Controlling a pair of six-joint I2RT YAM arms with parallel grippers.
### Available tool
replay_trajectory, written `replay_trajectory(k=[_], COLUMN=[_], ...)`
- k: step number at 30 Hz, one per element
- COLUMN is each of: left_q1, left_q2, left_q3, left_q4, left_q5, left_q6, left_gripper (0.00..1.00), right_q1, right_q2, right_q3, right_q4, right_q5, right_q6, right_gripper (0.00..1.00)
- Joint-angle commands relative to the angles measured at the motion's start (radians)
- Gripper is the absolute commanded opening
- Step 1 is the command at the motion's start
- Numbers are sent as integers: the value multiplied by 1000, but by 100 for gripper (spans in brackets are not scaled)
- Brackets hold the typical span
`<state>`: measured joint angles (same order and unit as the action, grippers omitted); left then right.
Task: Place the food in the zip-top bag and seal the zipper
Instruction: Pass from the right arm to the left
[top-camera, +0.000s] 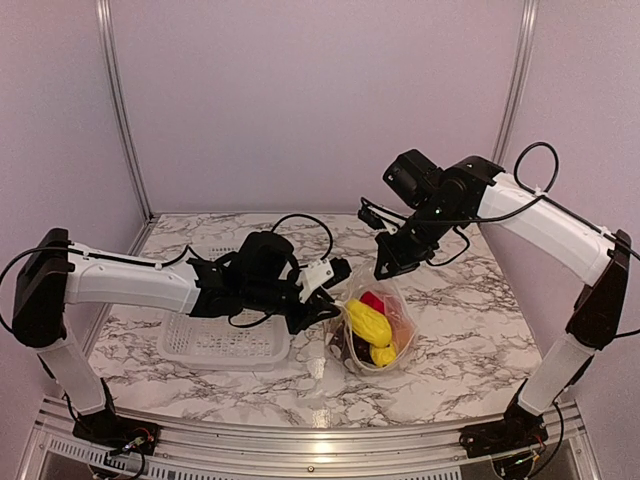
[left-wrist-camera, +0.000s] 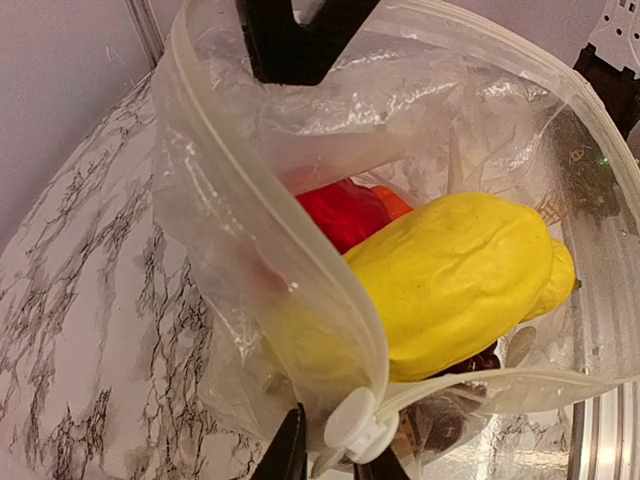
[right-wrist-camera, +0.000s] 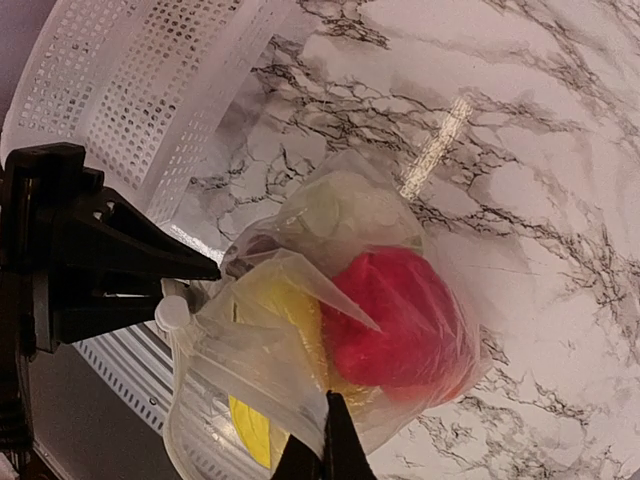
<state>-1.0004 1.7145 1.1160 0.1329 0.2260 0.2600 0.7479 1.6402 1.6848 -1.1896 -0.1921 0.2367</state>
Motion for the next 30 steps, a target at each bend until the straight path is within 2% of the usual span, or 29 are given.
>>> replay_trajectory(k=[1, 8, 11, 14, 18, 25, 28, 30], left_q1=[8, 8, 8, 8, 6, 6, 6, 4], left_q2=[8, -24, -40, -59, -84, -102, -88, -85], left_q3=[15, -11, -12, -6, -2, 66, 112, 129], left_q4=[37, 38, 29, 18, 8, -72, -127, -131], left_q5=[11, 9, 21, 27, 22, 21, 36, 39], left_q6=[-10, -43, -73, -128, -181, -307, -362, -385], left_gripper=[13, 6, 2, 1, 0, 0, 0, 0], right_q1=[4, 5, 19, 70, 169, 302, 326, 314], right_q2=[13, -9, -38, -59, -54, -62, -40, -61], right_q3=[33, 52, 71, 116, 178, 124, 247, 309], right_q4=[0, -12, -32, -85, -168, -138, -185, -186], right_q5=[12, -8, -3, 33, 104, 134, 152, 146], right_q6=[20, 45, 79, 120, 159, 228, 253, 283], right_gripper=[0, 0, 10, 15, 17, 16, 18, 25])
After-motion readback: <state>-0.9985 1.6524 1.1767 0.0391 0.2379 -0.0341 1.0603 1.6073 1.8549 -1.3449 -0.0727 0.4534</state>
